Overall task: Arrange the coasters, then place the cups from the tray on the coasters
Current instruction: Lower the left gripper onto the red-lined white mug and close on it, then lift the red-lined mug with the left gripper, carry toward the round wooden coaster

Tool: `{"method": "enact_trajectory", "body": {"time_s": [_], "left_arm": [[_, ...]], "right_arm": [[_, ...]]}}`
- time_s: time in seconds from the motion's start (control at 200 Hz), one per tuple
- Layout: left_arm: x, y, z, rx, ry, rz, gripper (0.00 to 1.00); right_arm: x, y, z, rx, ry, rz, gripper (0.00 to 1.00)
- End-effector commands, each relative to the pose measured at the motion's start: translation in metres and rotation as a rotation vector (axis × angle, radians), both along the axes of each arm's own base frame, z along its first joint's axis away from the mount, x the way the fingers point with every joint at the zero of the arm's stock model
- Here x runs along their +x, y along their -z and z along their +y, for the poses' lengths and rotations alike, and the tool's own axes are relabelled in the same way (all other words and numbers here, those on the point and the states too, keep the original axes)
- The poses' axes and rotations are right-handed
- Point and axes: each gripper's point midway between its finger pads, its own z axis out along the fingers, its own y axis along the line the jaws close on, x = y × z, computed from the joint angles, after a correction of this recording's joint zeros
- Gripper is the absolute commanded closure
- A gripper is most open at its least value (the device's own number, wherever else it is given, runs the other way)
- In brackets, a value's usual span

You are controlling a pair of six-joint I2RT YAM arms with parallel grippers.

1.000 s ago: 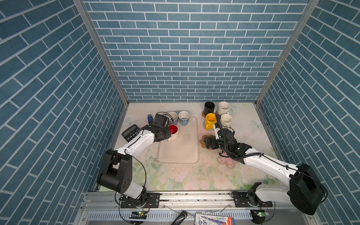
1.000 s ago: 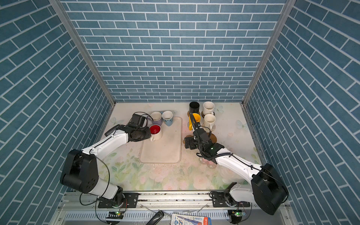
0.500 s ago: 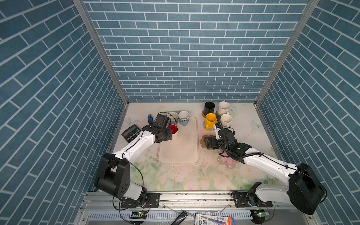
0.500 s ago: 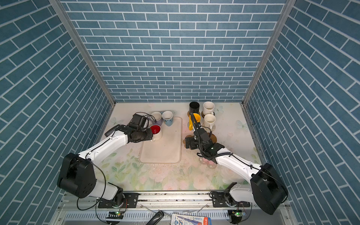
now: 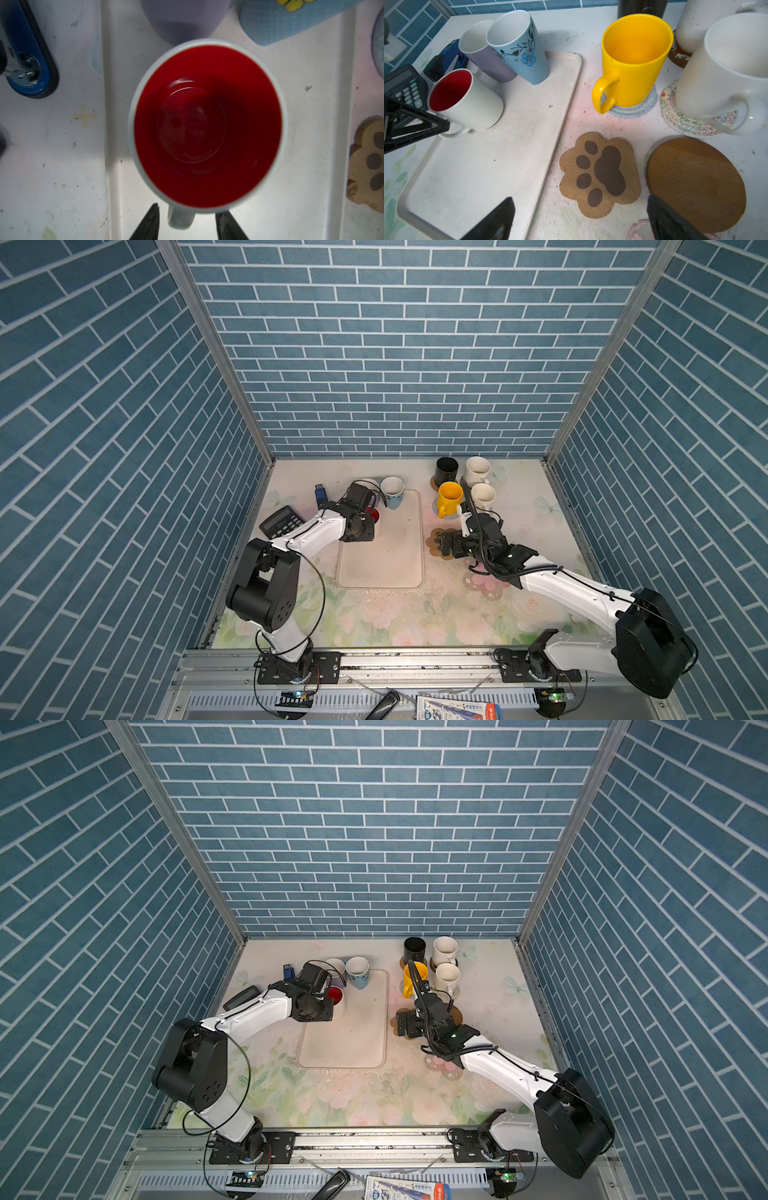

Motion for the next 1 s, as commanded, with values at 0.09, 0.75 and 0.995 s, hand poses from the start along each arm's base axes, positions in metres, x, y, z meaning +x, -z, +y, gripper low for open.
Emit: {"method": "enact_trajectory", "body": {"time_s": [0.09,0.75,0.995], "left_arm": [[0.012,0.005,-0.001,0.049,0.013,-0.014,0.63],[0.013,-0.019,-0.005,0.186,0.053,-0.072,1.0],[0.001,-0.048,-0.02,0.165,0.081,-0.128,1.0]], "right_arm": [[-0.002,0.011,-0.003,-0.002,0.012,0.032,0.01],[0.001,0.014,-0.008,0.008,0.032,0.049,0.01],[0.001,0.005,-0.018,0.061,0.058,0.041,0.01]]}}
